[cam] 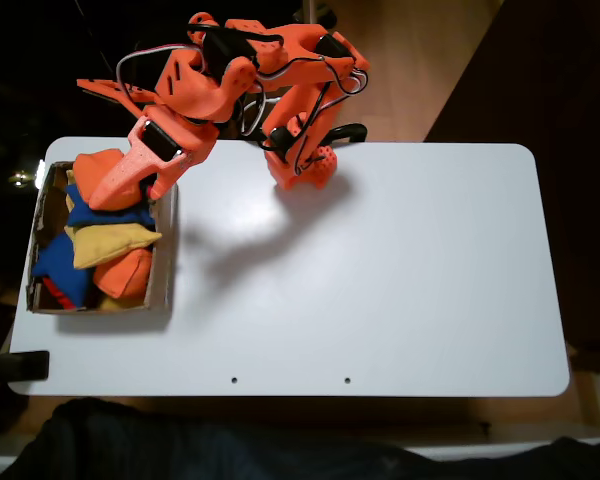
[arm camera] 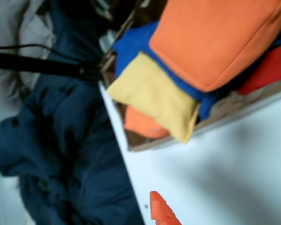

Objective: Grasp a bag and put it in the box.

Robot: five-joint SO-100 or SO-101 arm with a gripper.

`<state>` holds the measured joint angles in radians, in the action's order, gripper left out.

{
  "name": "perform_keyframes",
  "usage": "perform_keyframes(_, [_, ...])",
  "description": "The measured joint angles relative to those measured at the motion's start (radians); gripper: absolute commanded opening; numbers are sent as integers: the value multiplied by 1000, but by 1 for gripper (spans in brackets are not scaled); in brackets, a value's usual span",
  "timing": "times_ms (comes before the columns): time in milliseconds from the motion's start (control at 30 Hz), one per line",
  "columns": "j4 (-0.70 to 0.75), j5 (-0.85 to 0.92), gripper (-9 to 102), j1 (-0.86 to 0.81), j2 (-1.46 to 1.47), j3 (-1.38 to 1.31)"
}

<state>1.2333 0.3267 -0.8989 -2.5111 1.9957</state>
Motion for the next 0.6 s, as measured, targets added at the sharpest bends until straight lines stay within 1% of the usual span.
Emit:
perform_keyframes(300, [37,-11,78,72,-101,3])
perform_keyframes(600, [54,-46,78,187,-199,8])
